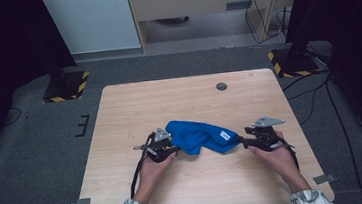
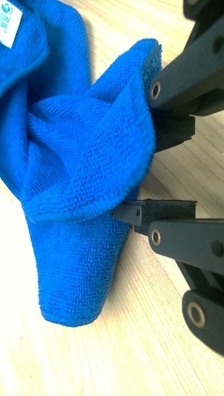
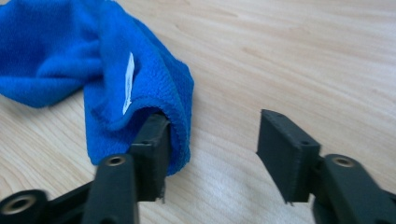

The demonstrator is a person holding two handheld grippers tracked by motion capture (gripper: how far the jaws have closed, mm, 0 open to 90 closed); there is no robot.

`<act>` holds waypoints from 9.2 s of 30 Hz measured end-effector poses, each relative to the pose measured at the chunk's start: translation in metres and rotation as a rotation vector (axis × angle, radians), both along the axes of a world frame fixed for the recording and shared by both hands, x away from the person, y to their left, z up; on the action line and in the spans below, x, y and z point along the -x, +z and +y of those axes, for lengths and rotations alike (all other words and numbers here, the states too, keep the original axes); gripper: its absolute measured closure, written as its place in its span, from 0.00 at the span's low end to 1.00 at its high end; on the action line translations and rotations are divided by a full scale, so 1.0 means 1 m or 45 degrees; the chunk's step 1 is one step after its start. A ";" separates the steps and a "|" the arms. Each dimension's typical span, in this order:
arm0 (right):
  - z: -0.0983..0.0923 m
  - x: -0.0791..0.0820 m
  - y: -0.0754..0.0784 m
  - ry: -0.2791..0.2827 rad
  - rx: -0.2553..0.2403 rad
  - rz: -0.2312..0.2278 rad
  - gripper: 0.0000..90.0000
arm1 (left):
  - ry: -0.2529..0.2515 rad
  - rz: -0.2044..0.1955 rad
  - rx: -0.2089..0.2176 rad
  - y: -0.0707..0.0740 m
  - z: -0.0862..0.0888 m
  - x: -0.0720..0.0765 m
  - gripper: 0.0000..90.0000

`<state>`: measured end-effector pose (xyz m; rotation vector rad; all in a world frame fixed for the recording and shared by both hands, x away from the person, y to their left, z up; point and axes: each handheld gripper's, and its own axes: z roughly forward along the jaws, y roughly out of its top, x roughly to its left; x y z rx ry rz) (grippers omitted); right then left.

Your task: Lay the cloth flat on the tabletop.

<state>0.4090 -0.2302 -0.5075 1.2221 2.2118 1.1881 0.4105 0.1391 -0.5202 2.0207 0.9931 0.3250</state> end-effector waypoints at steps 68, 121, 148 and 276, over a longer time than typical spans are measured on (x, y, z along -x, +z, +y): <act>0.072 0.014 -0.017 0.300 0.172 -0.013 0.78 | 0.157 -0.056 0.025 0.002 0.016 0.001 0.37; 0.057 -0.002 -0.014 0.207 -0.134 0.111 0.84 | 0.070 -0.073 0.100 0.016 0.008 0.006 0.97; 0.066 0.005 -0.010 0.271 -0.041 0.032 0.84 | 0.062 -0.077 0.105 0.019 0.007 0.007 0.97; -0.017 0.072 0.225 0.179 -0.207 -0.562 1.00 | -0.207 -0.362 0.129 0.232 0.062 0.063 0.95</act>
